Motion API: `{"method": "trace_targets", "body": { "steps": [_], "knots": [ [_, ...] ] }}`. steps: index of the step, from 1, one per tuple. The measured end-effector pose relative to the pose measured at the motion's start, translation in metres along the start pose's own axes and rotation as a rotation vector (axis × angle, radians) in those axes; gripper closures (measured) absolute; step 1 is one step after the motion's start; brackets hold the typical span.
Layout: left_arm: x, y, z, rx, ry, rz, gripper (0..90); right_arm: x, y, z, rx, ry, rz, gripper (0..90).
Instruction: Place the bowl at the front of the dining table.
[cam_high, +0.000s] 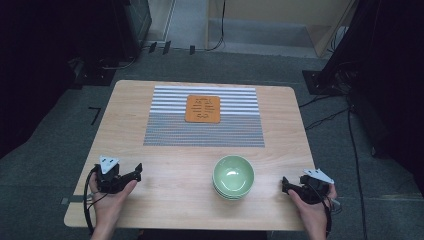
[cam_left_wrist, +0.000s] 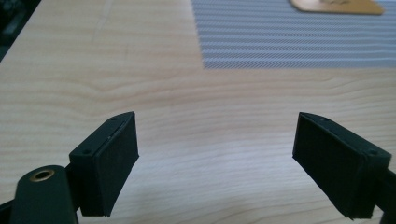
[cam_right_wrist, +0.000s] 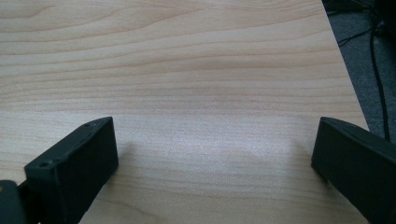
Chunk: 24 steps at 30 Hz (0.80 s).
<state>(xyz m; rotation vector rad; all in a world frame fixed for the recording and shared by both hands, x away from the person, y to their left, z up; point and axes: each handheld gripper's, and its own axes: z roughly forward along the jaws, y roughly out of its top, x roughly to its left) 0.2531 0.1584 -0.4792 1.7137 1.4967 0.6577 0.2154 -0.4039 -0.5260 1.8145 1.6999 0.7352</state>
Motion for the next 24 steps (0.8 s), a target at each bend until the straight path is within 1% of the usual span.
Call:
{"method": "trace_targets", "body": {
  "steps": [1,3,5,6,7,9,10,11,12,15,18,19,20,21,22,24],
  "knots": [
    [-0.008,0.004,-0.002,-0.009,-0.023,0.007,13.9,0.000,0.000,0.000,0.000,-0.001,0.001,0.0],
    [-0.016,0.008,-0.005,-0.019,-0.044,0.009,13.9,0.000,0.001,0.001,0.001,0.001,0.001,0.0],
    [-0.025,0.011,-0.007,-0.030,-0.061,0.014,13.9,0.001,0.002,0.002,-0.002,-0.001,0.002,1.4],
    [-0.025,0.011,-0.007,-0.030,-0.061,0.014,13.9,0.001,0.003,0.003,-0.007,-0.007,0.009,3.0],
    [-0.034,0.013,-0.009,-0.044,-0.078,0.019,13.9,0.002,0.004,0.003,-0.009,-0.010,0.010,3.5],
    [-0.043,0.015,-0.010,-0.058,-0.095,0.018,13.9,0.002,0.005,0.005,-0.008,-0.007,0.011,3.4],
    [-0.043,0.015,-0.010,-0.058,-0.095,0.018,13.9,0.002,0.005,0.005,-0.008,-0.007,0.011,3.4],
    [-0.048,0.017,-0.011,-0.062,-0.106,0.017,13.9,0.001,0.007,0.006,-0.009,-0.008,0.010,3.5],
    [-0.056,0.020,-0.012,-0.074,-0.124,0.016,13.9,0.001,0.007,0.007,-0.010,-0.007,0.011,3.5],
    [-0.069,0.025,-0.014,-0.090,-0.149,0.022,13.9,0.002,0.008,0.007,-0.011,-0.009,0.011,3.6],
    [-0.082,0.030,-0.016,-0.099,-0.177,0.027,13.9,0.002,0.007,0.007,-0.017,-0.022,0.026,5.7],
    [-0.082,0.030,-0.016,-0.099,-0.177,0.027,13.9,0.002,0.007,0.007,-0.017,-0.022,0.026,5.7],
    [-0.087,0.032,-0.017,-0.103,-0.193,0.028,13.9,0.005,0.008,0.007,-0.016,-0.025,0.027,5.7],
    [-0.091,0.033,-0.017,-0.105,-0.198,0.031,13.9,0.005,0.008,0.007,-0.016,-0.025,0.027,5.7],
    [-0.100,0.035,-0.018,-0.113,-0.218,0.034,13.9,0.006,0.008,0.007,-0.018,-0.020,0.019,5.7],
    [-0.109,0.037,-0.017,-0.114,-0.235,0.042,13.9,0.007,0.008,0.007,-0.017,-0.019,0.022,5.7]
  ]
}}
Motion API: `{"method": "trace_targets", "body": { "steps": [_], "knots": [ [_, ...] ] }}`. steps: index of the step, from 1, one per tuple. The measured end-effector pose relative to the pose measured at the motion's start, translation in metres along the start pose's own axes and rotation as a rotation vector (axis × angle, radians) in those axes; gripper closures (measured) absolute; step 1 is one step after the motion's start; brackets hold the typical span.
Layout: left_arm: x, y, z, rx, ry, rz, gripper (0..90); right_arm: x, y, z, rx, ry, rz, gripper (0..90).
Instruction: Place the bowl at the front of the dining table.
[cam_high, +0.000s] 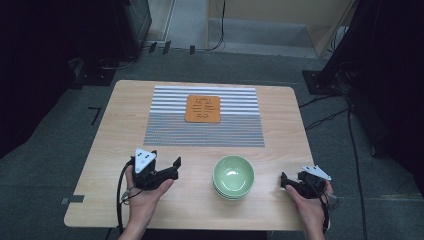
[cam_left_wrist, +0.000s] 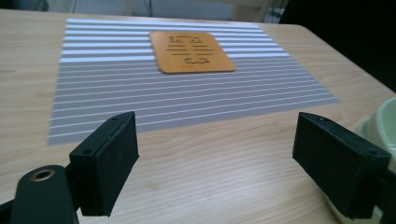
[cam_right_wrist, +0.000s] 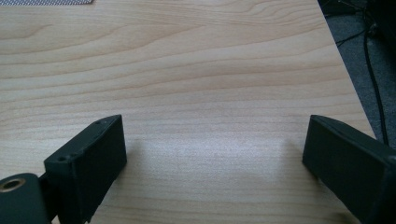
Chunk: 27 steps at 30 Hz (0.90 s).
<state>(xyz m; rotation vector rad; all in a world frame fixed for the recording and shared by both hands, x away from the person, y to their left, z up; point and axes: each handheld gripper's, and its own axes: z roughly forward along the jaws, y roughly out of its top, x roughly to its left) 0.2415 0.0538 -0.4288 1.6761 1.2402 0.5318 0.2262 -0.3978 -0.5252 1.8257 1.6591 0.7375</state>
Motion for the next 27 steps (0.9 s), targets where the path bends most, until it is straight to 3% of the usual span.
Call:
{"method": "trace_targets", "body": {
  "steps": [4,11,17,18,21,22,27],
  "knots": [
    [-0.012,0.002,0.004,0.003,-0.019,0.009,13.9,0.002,0.000,0.000,-0.001,0.008,-0.007,6.1],
    [-0.033,0.007,0.015,0.007,-0.064,0.030,14.3,0.009,0.000,-0.006,0.000,0.012,0.022,17.1],
    [-0.058,0.004,0.026,0.035,-0.132,0.052,15.4,0.015,0.004,-0.020,-0.089,0.030,0.004,39.9],
    [-0.058,0.004,0.026,0.035,-0.132,0.052,16.9,0.015,0.004,-0.020,-0.089,0.030,0.004,39.9],
    [-0.069,0.001,0.030,0.044,-0.159,0.064,23.2,0.019,0.010,-0.030,-0.129,0.081,0.003,47.4],
    [-0.074,-0.001,0.034,0.063,-0.191,0.071,24.8,0.021,0.011,-0.032,-0.133,0.093,0.006,48.2],
    [-0.084,-0.006,0.040,0.089,-0.194,0.090,30.3,0.028,0.016,-0.041,-0.162,0.151,0.013,54.1]
  ]
}}
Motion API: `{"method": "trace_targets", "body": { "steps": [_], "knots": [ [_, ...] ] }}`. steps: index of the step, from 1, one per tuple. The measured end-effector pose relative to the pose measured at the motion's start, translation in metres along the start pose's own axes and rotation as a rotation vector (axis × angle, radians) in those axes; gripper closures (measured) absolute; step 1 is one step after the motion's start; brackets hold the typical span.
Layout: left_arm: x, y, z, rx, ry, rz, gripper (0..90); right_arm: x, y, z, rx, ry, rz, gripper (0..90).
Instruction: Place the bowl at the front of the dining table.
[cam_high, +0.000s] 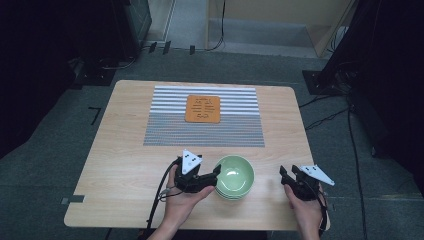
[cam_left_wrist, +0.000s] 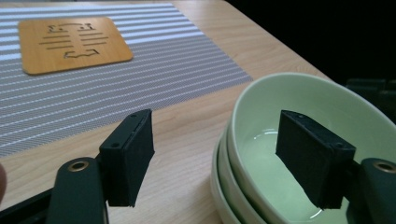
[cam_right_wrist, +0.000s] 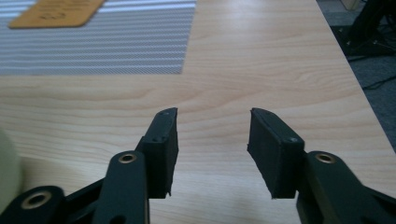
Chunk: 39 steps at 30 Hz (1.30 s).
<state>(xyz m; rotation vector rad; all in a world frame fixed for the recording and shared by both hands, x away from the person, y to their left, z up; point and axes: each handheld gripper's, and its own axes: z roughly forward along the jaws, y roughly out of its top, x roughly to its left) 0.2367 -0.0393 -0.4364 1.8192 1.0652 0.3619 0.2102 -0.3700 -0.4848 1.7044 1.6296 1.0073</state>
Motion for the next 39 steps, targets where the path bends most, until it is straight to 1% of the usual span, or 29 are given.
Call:
{"method": "trace_targets", "body": {
  "steps": [2,4,6,7,8,9,11,12,13,14,15,17,18,19,20,21,22,23,24,25,27,28,30,31,34,35,37,38,39],
  "knots": [
    [-0.006,-0.001,0.007,0.019,0.022,0.012,34.2,0.008,0.005,-0.006,-0.014,0.024,0.000,54.3],
    [-0.007,-0.002,0.008,0.024,0.029,0.019,35.6,0.011,0.006,-0.008,-0.020,0.029,-0.008,54.2],
    [-0.011,-0.003,0.013,0.047,0.031,0.032,39.5,0.017,0.009,-0.011,-0.019,0.049,-0.015,52.7],
    [-0.013,-0.003,0.016,0.066,0.048,0.037,44.1,0.022,0.011,-0.014,-0.027,0.064,-0.008,51.6],
    [-0.013,-0.003,0.016,0.066,0.048,0.037,46.4,0.022,0.011,-0.014,-0.027,0.064,-0.008,51.6],
    [-0.015,-0.003,0.018,0.078,0.056,0.047,48.3,0.026,0.014,-0.017,-0.034,0.083,0.007,52.4],
    [-0.017,-0.004,0.020,0.081,0.064,0.057,52.3,0.032,0.016,-0.020,-0.040,0.091,0.001,51.9],
    [-0.019,-0.004,0.023,0.096,0.074,0.073,53.7,0.035,0.017,-0.021,-0.044,0.093,-0.004,50.9],
    [-0.019,-0.004,0.023,0.096,0.074,0.073,55.1,0.035,0.017,-0.021,-0.044,0.093,-0.004,50.9],
    [-0.020,-0.004,0.026,0.115,0.074,0.079,56.9,0.042,0.018,-0.024,-0.042,0.114,-0.019,49.6],
    [-0.020,-0.004,0.026,0.115,0.074,0.079,59.1,0.045,0.018,-0.025,-0.047,0.134,-0.021,49.8],
    [-0.022,-0.002,0.028,0.128,0.076,0.097,67.2,0.051,0.019,-0.027,-0.046,0.138,-0.019,51.1],
    [-0.023,-0.001,0.028,0.130,0.091,0.112,68.8,0.054,0.021,-0.028,-0.049,0.151,-0.017,51.7],
    [-0.023,-0.001,0.028,0.130,0.091,0.112,71.9,0.054,0.021,-0.028,-0.049,0.151,-0.017,51.7],
    [-0.025,0.000,0.028,0.134,0.096,0.130,74.4,0.059,0.024,-0.030,-0.054,0.184,-0.019,53.2],
    [-0.026,0.002,0.029,0.137,0.108,0.141,74.4,0.059,0.024,-0.030,-0.054,0.184,-0.019,53.2],
    [-0.026,0.004,0.029,0.128,0.121,0.151,81.2,0.065,0.028,-0.032,-0.053,0.220,-0.016,54.5],
    [-0.026,0.005,0.029,0.130,0.121,0.161,81.6,0.067,0.031,-0.032,-0.052,0.237,-0.018,55.9],
    [-0.026,0.005,0.029,0.130,0.121,0.161,81.9,0.067,0.031,-0.032,-0.052,0.237,-0.018,55.9],
    [-0.027,0.005,0.029,0.125,0.127,0.181,82.2,0.072,0.037,-0.031,-0.046,0.258,-0.032,56.8],
    [-0.028,0.005,0.029,0.121,0.127,0.183,82.4,0.075,0.041,-0.029,-0.038,0.259,-0.039,56.8],
    [-0.028,0.005,0.028,0.113,0.127,0.186,82.6,0.080,0.047,-0.027,-0.019,0.265,-0.069,57.5],
    [-0.028,0.004,0.028,0.095,0.124,0.196,82.8,0.083,0.049,-0.026,-0.011,0.277,-0.080,57.2],
    [-0.027,0.004,0.028,0.083,0.110,0.206,83.1,0.087,0.050,-0.025,-0.006,0.289,-0.080,56.2],
    [-0.025,0.004,0.028,0.072,0.092,0.206,83.3,0.088,0.048,-0.023,-0.007,0.295,-0.066,56.5],
    [-0.026,0.004,0.027,0.059,0.094,0.212,83.7,0.090,0.046,-0.018,0.024,0.286,-0.073,56.0],
    [-0.029,0.005,0.024,0.013,0.098,0.230,84.0,0.090,0.044,-0.017,0.035,0.284,-0.073,56.7],
    [-0.032,0.006,0.024,0.010,0.108,0.253,84.1,0.091,0.041,-0.014,0.049,0.292,-0.073,58.8],
    [-0.032,0.006,0.024,0.010,0.108,0.253,84.1,0.091,0.041,-0.014,0.049,0.292,-0.073,58.8]
  ]
}}
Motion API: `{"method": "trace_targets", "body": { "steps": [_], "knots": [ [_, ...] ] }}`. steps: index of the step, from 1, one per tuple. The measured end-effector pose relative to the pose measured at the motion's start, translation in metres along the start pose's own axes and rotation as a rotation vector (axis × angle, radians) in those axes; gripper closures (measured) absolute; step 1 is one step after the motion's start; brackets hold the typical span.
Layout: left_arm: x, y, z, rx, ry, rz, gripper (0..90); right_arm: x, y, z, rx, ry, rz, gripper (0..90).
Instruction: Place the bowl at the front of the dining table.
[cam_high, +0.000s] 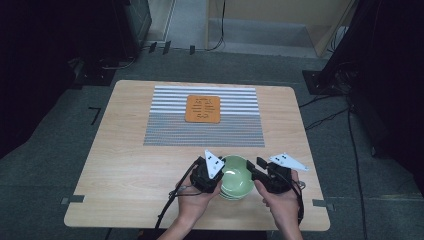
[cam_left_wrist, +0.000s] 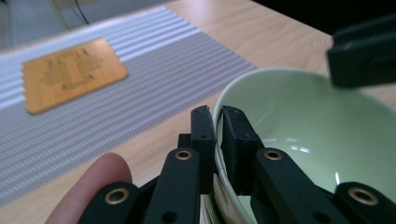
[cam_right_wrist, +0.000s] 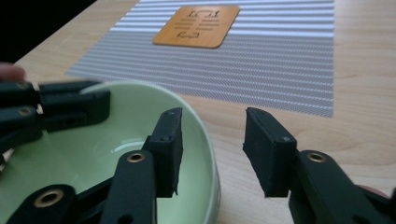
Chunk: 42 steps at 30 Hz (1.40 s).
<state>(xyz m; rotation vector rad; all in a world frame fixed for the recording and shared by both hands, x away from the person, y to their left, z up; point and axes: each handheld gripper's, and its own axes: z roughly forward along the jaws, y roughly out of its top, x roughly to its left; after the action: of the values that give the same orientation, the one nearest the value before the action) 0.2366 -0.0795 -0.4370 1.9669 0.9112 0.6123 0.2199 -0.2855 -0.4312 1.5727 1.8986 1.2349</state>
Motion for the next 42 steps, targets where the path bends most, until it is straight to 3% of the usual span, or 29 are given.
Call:
{"method": "trace_targets", "body": {
  "steps": [3,13,18,23,24,27,28,30,31,33,36,39,42],
  "knots": [
    [0.001,0.000,-0.001,-0.013,-0.009,0.020,84.1,0.000,-0.004,0.008,0.032,0.021,-0.007,61.6],
    [0.003,0.001,-0.007,-0.099,-0.015,0.031,84.1,-0.001,-0.010,0.017,0.027,0.037,-0.055,66.3],
    [0.003,0.004,-0.012,-0.129,-0.011,0.039,84.1,0.001,-0.009,0.017,0.016,0.066,-0.045,68.0],
    [0.002,0.005,-0.017,-0.164,0.001,0.047,84.1,0.003,-0.009,0.015,-0.009,0.074,-0.049,81.5],
    [0.004,0.005,-0.017,-0.167,-0.016,0.027,84.1,0.001,-0.009,0.014,-0.017,0.086,-0.044,82.7],
    [0.007,0.004,-0.017,-0.161,-0.030,0.009,84.1,-0.002,-0.009,0.010,-0.045,0.120,-0.031,84.4],
    [0.009,0.005,-0.017,-0.148,-0.052,-0.008,83.8,-0.001,-0.009,0.008,-0.063,0.110,-0.058,84.7],
    [0.009,0.005,-0.016,-0.139,-0.057,-0.015,83.5,0.000,-0.009,0.007,-0.073,0.101,-0.077,84.7],
    [0.010,0.005,-0.015,-0.116,-0.070,-0.049,82.4,0.000,-0.009,0.006,-0.087,0.086,-0.106,84.6],
    [0.011,0.007,-0.012,-0.081,-0.089,-0.087,79.0,0.002,-0.010,0.004,-0.097,0.064,-0.128,84.5],
    [0.011,0.007,-0.009,-0.049,-0.094,-0.110,72.9,0.004,-0.010,0.002,-0.121,0.048,-0.140,84.6],
    [0.011,0.007,-0.007,-0.030,-0.105,-0.131,74.5,0.005,-0.009,-0.003,-0.167,0.043,-0.139,84.4],
    [0.010,0.010,-0.006,-0.029,-0.091,-0.138,83.1,0.010,-0.010,-0.007,-0.207,0.009,-0.177,84.2]
  ]
}}
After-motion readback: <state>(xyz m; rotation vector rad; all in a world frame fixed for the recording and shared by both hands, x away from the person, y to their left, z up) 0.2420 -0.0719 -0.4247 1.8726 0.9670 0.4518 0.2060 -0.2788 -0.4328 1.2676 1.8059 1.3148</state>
